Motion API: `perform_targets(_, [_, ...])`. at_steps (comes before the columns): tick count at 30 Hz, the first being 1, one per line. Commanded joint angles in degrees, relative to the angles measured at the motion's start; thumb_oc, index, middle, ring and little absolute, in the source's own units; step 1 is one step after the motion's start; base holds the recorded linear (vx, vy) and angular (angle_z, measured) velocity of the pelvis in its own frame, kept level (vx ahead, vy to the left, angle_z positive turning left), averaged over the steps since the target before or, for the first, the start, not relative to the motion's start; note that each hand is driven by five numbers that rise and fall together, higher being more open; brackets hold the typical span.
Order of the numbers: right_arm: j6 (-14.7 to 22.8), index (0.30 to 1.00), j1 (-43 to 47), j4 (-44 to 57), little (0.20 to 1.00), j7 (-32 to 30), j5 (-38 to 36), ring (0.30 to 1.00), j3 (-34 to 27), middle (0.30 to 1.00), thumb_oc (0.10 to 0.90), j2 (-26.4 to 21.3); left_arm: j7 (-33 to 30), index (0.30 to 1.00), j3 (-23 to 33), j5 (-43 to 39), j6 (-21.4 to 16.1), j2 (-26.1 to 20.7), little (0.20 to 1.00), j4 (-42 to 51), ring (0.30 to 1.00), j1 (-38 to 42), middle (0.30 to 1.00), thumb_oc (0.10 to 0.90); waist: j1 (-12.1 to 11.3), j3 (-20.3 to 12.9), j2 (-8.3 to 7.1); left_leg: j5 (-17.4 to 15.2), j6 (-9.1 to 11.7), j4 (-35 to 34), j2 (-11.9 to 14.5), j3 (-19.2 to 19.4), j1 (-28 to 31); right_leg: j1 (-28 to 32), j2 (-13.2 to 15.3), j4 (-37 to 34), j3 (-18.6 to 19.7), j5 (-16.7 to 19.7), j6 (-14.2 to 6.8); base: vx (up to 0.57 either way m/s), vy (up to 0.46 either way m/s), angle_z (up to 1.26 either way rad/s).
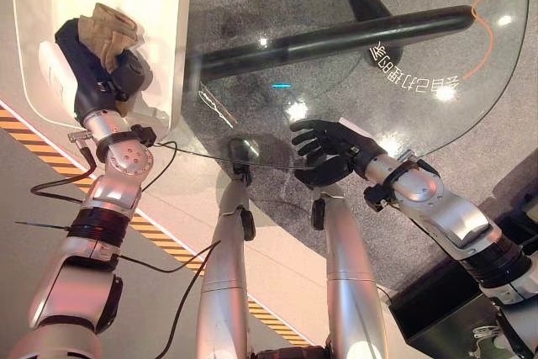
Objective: Wipe the table with a cloth and put it in the basket.
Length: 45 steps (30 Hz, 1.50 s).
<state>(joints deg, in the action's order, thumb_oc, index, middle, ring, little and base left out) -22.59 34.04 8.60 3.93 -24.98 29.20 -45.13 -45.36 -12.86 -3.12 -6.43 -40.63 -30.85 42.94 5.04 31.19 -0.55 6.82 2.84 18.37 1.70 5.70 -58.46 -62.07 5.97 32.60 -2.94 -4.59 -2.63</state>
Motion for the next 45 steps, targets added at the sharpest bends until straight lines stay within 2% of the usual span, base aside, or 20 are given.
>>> perform_targets(1, [-0.3,0.9,-2.5,0.7,0.9,1.7,-0.8,0.9,2.2,0.9,0.8,2.1,-0.8,0.3,2.0,3.2,-5.3,-2.2,0.2,1.0,0.3,5.0,0.3,0.1,-0.1,-1.4,-1.08,-9.5,0.1,9.3,-3.6,3.0,-2.3,0.5,-3.8,-9.7,-1.2,5.9,-1.9,0.0,0.0,0.0])
perform_targets(4, [-0.1,0.9,-2.5,-0.1,0.9,1.9,-0.4,0.9,2.5,0.9,0.8,2.7,0.3,0.3,1.4,1.4,-5.1,-1.7,0.2,0.0,0.3,5.4,0.3,0.1,0.0,-1.4,-1.15,-10.3,0.1,10.0,-3.6,2.8,-2.2,0.6,-4.0,-8.9,-1.0,5.3,-1.9,0.0,0.0,0.0])
perform_targets(5, [-0.3,0.9,-2.5,0.0,0.9,2.0,-0.3,0.9,2.4,0.9,0.8,2.9,0.4,0.545,1.5,1.6,-4.8,-1.4,0.485,0.0,0.545,5.3,0.545,0.385,-0.1,-1.4,-1.21,-10.2,0.0,9.9,-3.6,2.7,-2.2,0.7,-4.0,-9.0,-1.0,5.3,-2.0,0.0,0.0,0.0])
perform_targets(6, [-0.5,0.9,-2.3,0.2,0.9,2.3,-0.3,0.9,2.2,0.9,0.8,2.8,0.8,0.587,1.5,1.7,-4.4,-1.3,0.535,0.2,0.587,5.4,0.587,0.435,-0.1,-1.4,-1.27,-9.9,0.0,9.7,-3.7,2.7,-2.3,0.6,-4.0,-9.2,-1.0,5.4,-1.9,-0.05,-0.004,0.0])
perform_targets(7, [-0.5,0.9,-1.7,0.3,0.9,2.3,-0.2,0.9,1.8,0.9,0.8,2.6,0.8,0.587,1.8,1.7,-4.4,-1.4,0.535,0.4,0.587,6.1,0.587,0.435,0.1,-1.4,-1.34,-8.3,-0.4,9.3,-3.8,3.3,-3.9,-0.9,-3.8,-9.9,-1.2,7.0,-1.6,-0.06,-0.008,-0.02])
perform_targets(8, [-0.5,0.9,-1.4,0.5,0.9,2.5,-0.4,0.9,1.8,0.9,0.8,2.3,1.3,0.639,1.5,1.5,-4.0,-1.5,0.595,0.2,0.639,6.3,0.639,0.495,0.1,-1.4,-1.38,-8.1,-0.4,9.2,-3.8,3.2,-3.9,-0.8,-3.9,-10.0,-1.1,7.0,-1.6,-0.05,-0.01,-0.01])
perform_targets(10, [-0.4,0.9,-1.0,0.5,0.9,2.4,-1.3,0.9,1.8,0.9,0.8,1.9,2.2,0.9,0.9,1.1,-3.5,-1.7,0.9,-0.6,0.9,6.9,0.9,0.8,0.2,-1.4,-1.39,-8.1,-0.2,9.2,-3.9,3.0,-4.0,-0.9,-3.9,-9.8,-1.1,7.1,-1.6,0.0,0.0,0.0])
perform_targets(12, [-0.2,0.9,-0.6,0.1,0.9,2.3,-1.4,0.9,1.9,0.9,0.8,2.0,3.3,0.9,0.5,0.6,-3.3,-2.0,0.9,-1.3,0.9,7.4,0.9,0.8,0.2,-1.4,-1.4,-8.1,-0.2,9.3,-3.8,2.9,-4.0,-1.0,-3.9,-9.7,-1.1,7.1,-1.6,0.0,0.0,0.0])
perform_targets(14, [-0.3,0.9,-1.2,0.0,0.9,2.4,-1.4,0.9,2.2,0.9,0.8,2.2,4.3,0.9,0.0,0.8,-3.0,-1.9,0.9,-1.5,0.9,6.9,0.9,0.8,0.1,-1.4,-1.37,-9.7,0.2,9.8,-3.8,2.3,-2.4,0.5,-4.1,-9.1,-0.9,5.6,-1.9,0.02,-0.006,0.0])
perform_targets(21, [0.5,0.9,-1.8,-0.1,0.9,2.4,-0.3,0.9,2.0,0.9,0.8,2.8,4.8,0.9,-0.3,0.5,-2.4,-1.8,0.9,-1.6,0.9,6.9,0.9,0.8,0.0,-1.4,-1.15,-10.0,0.3,9.8,-3.7,2.5,-1.8,1.0,-4.0,-8.9,-1.4,5.2,-1.9,0.0,0.0,0.0])
perform_targets(22, [0.4,0.9,-1.8,-0.1,0.9,2.5,-0.2,0.9,2.0,0.9,0.8,2.9,4.9,0.9,-0.4,0.7,-2.3,-1.7,0.9,-1.6,0.9,6.9,0.9,0.8,-0.1,-1.4,-1.14,-10.0,0.3,9.8,-3.7,2.5,-1.6,1.1,-4.0,-8.9,-1.4,5.2,-1.9,-0.05,-0.032,0.0])
perform_targets(23, [0.5,0.9,-1.1,0.0,0.9,2.7,0.1,0.9,1.6,0.9,0.8,2.9,4.9,0.9,-0.1,1.3,-2.3,-1.9,0.9,-1.5,0.9,7.7,0.9,0.8,0.1,-1.4,-1.22,-8.1,-0.1,9.1,-3.8,3.0,-3.3,-0.4,-3.7,-9.7,-1.6,6.9,-1.6,-0.06,-0.028,0.0])
perform_targets(29, [0.7,0.9,-2.8,1.1,0.9,3.0,0.9,0.9,0.8,0.9,0.8,2.7,5.6,0.9,0.9,1.6,-2.1,-2.7,0.9,-1.0,0.9,5.8,0.9,0.8,-0.1,-1.4,-1.05,-8.1,-0.1,8.5,-3.9,2.9,-1.4,1.3,-3.4,-10.3,-2.0,6.7,-1.6,0.0,-0.007,0.0])
perform_targets(30, [0.8,0.9,-3.6,1.1,0.9,3.0,0.9,0.9,1.0,0.9,0.8,2.9,5.6,0.9,0.7,1.5,-2.2,-2.5,0.9,-1.1,0.9,5.0,0.9,0.8,-0.3,-1.4,-0.96,-9.7,0.2,8.8,-3.8,2.3,0.4,2.9,-3.7,-9.7,-1.8,5.1,-1.9,0.0,0.0,0.0])
perform_targets(32, [0.9,0.9,-3.7,1.5,0.9,3.1,1.6,0.9,0.5,0.9,0.8,3.0,5.5,0.9,1.6,1.2,-2.8,-2.7,0.9,-0.5,0.9,4.8,0.9,0.8,-0.2,-1.4,-0.96,-8.2,-0.2,8.3,-4.0,2.9,-0.6,2.1,-3.3,-10.5,-2.1,6.6,-1.6,-0.01,-0.023,0.0])
perform_targets(33, [1.2,0.9,-5.7,2.1,0.9,3.2,2.4,0.9,0.1,0.9,0.8,3.5,5.2,0.9,2.4,0.8,-3.7,-2.9,0.9,0.0,0.9,2.6,0.9,0.8,-0.5,-1.4,-0.86,-9.9,0.1,8.3,-3.9,2.2,2.1,4.6,-3.4,-10.1,-2.1,4.8,-2.0,0.03,-0.046,0.0])
perform_targets(34, [1.3,0.9,-6.3,2.4,0.9,3.2,2.8,0.9,-0.2,0.9,0.8,3.7,5.2,0.9,2.9,1.0,-4.2,-3.0,0.9,0.4,0.9,1.9,0.9,0.8,-0.7,-1.4,-0.85,-10.0,0.1,8.1,-4.0,2.2,2.8,5.2,-3.3,-10.3,-2.3,4.7,-2.0,-0.02,-0.063,0.01])
perform_targets(35, [1.3,0.9,-6.0,2.7,0.9,3.2,3.0,0.9,-0.7,0.9,0.8,3.7,5.2,0.9,3.4,1.3,-4.4,-3.2,0.9,0.8,0.9,2.2,0.9,0.8,-0.6,-1.4,-0.94,-8.4,-0.3,7.5,-4.1,2.7,1.6,4.1,-3.0,-11.0,-2.6,6.2,-1.7,-0.06,-0.06,0.02])
perform_targets(40, [1.4,0.9,-9.0,4.5,0.9,3.5,4.6,0.9,-1.9,0.9,0.8,4.1,6.4,0.9,5.6,3.2,-4.7,-4.1,0.9,3.9,0.9,-2.2,0.9,0.8,-1.0,-1.4,-0.98,-8.3,-0.3,6.4,-4.3,2.2,4.1,6.6,-2.8,-11.8,-3.2,6.0,-1.7,-0.04,-0.06,0.04])
perform_targets(45, [2.7,0.9,-14.2,6.1,0.9,4.8,6.6,0.9,-4.1,0.9,0.8,4.5,7.0,0.9,9.7,4.2,-4.5,-4.7,0.9,9.4,0.9,-10.8,0.9,0.8,-1.8,-1.4,-0.91,-8.1,-0.3,4.7,-4.6,1.4,8.4,11.2,-2.8,-12.3,-4.2,5.0,-1.5,-0.06,-0.095,0.01])
